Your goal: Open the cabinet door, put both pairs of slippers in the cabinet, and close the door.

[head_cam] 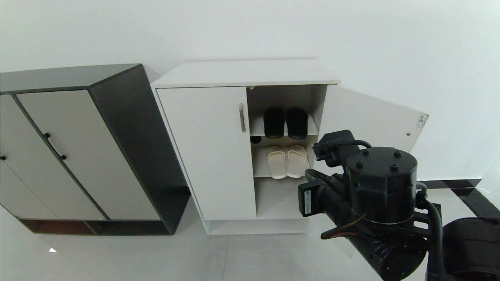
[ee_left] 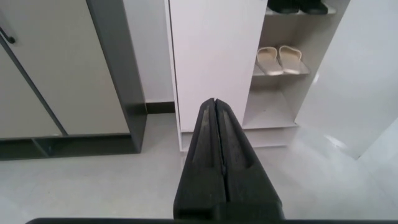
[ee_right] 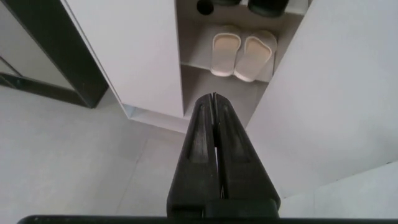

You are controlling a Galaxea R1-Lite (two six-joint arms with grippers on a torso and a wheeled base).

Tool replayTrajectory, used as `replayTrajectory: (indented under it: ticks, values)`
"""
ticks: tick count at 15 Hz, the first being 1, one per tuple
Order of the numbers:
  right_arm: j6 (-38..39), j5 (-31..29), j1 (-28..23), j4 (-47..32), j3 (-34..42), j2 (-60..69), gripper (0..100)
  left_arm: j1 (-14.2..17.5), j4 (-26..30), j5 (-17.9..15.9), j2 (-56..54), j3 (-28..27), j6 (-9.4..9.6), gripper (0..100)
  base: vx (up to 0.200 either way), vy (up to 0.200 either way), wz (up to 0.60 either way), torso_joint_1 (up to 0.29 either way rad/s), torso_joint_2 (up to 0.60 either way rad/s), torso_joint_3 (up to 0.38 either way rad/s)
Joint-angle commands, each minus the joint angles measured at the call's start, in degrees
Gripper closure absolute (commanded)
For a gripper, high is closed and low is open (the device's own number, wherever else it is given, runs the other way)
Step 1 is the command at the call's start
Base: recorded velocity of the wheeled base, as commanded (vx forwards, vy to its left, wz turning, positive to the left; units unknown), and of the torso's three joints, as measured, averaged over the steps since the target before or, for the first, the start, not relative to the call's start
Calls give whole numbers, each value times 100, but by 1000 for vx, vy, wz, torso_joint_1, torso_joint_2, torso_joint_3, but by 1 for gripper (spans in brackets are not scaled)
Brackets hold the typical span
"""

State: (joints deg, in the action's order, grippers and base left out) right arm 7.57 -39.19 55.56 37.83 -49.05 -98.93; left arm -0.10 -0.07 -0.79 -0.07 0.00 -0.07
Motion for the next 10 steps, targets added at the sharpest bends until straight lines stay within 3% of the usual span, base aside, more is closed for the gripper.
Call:
replayTrajectory:
  ticks: [1, 10]
  values:
    - [-1, -1, -2, -3, -8, -4, 100, 1, -1, 0, 7, 0, -1, 100, 0, 0, 0, 159, -476, -320]
    - [8, 114, -63, 5, 89, 31, 100, 1, -1, 0, 7, 0, -1, 100, 0, 0, 0, 186, -487, -300]
